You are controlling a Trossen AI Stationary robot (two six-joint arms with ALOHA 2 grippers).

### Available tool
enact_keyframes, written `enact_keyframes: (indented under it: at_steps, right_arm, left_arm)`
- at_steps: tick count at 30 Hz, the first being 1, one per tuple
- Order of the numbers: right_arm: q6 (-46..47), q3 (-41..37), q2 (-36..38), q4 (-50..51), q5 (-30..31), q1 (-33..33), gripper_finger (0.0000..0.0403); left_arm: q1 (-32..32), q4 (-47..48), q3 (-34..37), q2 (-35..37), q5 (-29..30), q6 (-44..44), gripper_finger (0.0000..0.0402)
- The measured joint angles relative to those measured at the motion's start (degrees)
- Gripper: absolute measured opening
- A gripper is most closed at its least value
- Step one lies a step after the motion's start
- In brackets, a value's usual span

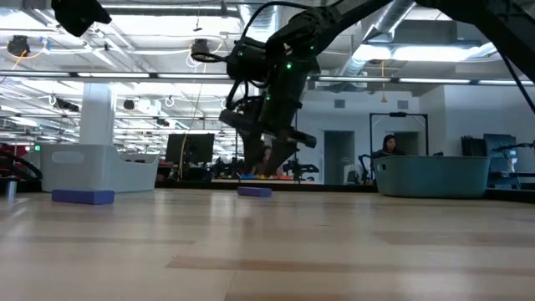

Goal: Sort & place blocks by color
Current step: Put the blue block into the transparent bin

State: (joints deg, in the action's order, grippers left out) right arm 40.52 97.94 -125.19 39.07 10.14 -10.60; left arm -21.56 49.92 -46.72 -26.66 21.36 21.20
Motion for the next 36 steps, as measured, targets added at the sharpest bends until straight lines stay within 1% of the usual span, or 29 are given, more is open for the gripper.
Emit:
enact_keyframes:
  at_steps: [4, 13, 20, 24, 28, 33, 36]
  right_arm:
    - [-0.01, 0.36, -0.47, -0.13, -0.22, -0.42, 0.0223]
    - [1.31, 0.23, -2.01, -0.62, -4.66, -2.30, 0.0223]
    - [1.67, 0.40, -3.30, -1.30, -5.89, -3.61, 0.0223]
    - [1.67, 0.30, -3.53, 0.63, -7.76, -4.21, 0.0219]
    - [1.61, 0.27, -3.53, 1.18, -8.61, -4.23, 0.0196]
    - [1.15, 0.27, -3.52, 1.53, -9.08, -4.23, 0.0146]
    - [0.80, 0.34, -3.42, 2.17, -9.83, -4.23, 0.0115]
  left_arm:
    - [2.30, -0.06, 0.02, 0.01, -1.64, -1.31, 0.0208]
    - [7.77, -0.42, 0.02, -0.76, -6.39, -4.65, 0.0208]
    - [13.82, -1.01, 0.02, -5.26, -11.12, -8.79, 0.0208]
    - [17.88, -1.12, 0.02, -8.80, -14.24, -11.79, 0.0208]
    - [22.07, -4.92, 0.07, -12.20, -16.50, -14.56, 0.0208]
    - [27.23, -12.50, 0.07, -15.25, -22.54, -17.20, 0.0208]
    - [30.23, -14.80, 0.07, -17.11, -25.66, -18.29, 0.0208]
